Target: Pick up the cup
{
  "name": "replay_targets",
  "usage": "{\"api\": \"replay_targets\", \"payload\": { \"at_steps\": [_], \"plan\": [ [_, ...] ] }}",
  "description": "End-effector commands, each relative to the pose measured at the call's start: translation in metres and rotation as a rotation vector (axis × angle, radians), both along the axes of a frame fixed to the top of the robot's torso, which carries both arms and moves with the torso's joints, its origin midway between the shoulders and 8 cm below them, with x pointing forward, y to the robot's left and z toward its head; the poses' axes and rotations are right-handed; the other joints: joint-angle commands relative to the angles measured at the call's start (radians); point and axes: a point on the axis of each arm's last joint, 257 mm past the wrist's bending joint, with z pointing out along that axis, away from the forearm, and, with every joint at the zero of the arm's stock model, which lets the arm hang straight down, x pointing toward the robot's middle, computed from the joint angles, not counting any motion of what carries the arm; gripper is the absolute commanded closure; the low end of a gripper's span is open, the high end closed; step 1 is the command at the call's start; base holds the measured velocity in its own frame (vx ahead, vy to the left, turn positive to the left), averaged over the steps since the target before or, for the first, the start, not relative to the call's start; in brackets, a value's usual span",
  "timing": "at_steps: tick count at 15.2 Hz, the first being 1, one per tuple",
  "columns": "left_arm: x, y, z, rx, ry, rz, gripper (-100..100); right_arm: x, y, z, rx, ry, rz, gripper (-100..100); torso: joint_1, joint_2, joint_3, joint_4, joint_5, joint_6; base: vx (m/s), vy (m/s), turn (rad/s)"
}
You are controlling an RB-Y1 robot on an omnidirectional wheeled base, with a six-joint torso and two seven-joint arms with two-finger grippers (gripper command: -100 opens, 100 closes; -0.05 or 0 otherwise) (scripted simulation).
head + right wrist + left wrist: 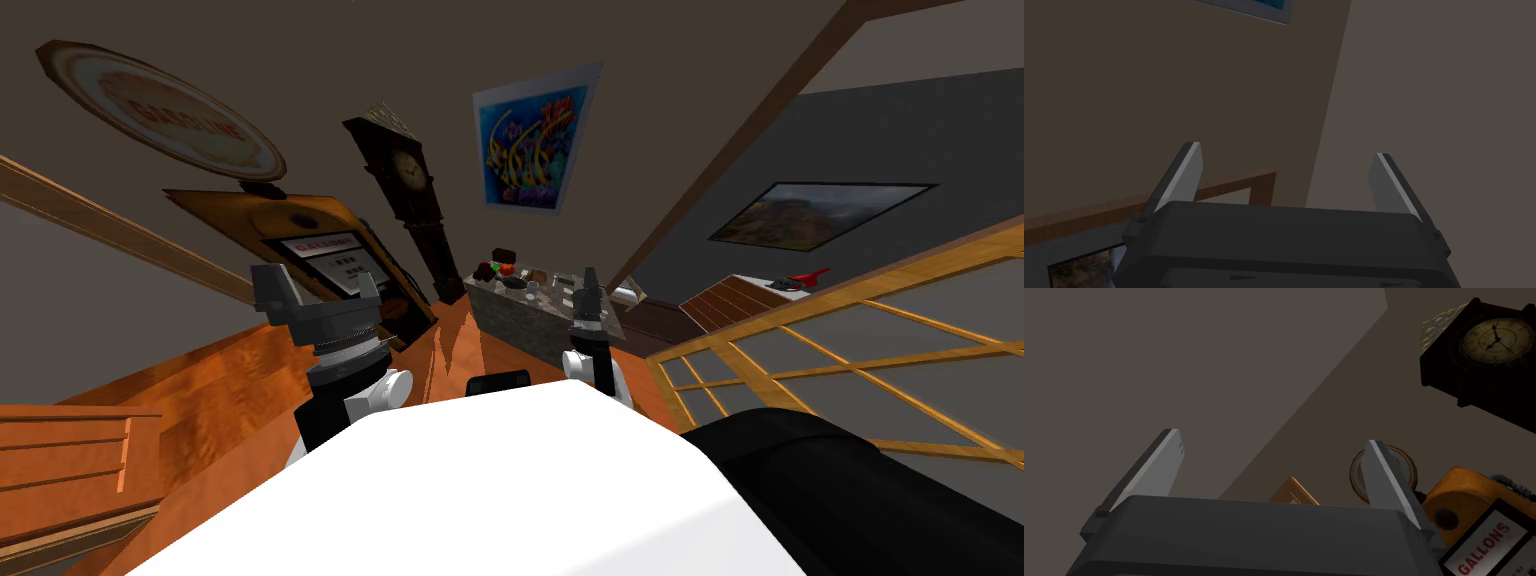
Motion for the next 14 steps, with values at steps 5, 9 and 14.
{"api": "replay_targets", "payload": {
  "at_steps": [5,9,14],
  "plan": [
    [0.0,0.0,0.0,0.0,0.0,0.0,0,0.012,0.009,-0.007,-0.04,0.051,0.08,-100,0.0,0.0,0.0,0.0,0.0,0.0,0.002,0.003,-0.028],
    [0.0,0.0,0.0,0.0,0.0,0.0,0,0.023,0.012,-0.015,-0.029,0.1,0.133,-100,0.0,-0.001,0.0,0.0,0.0,0.0,0.009,0.009,-0.035],
    [0.0,0.0,0.0,0.0,0.0,0.0,0,0.038,0.012,-0.027,0.01,0.164,0.187,-100,0.001,-0.002,-0.001,0.0,0.0,0.0,0.019,0.022,-0.054]
  ]
}}
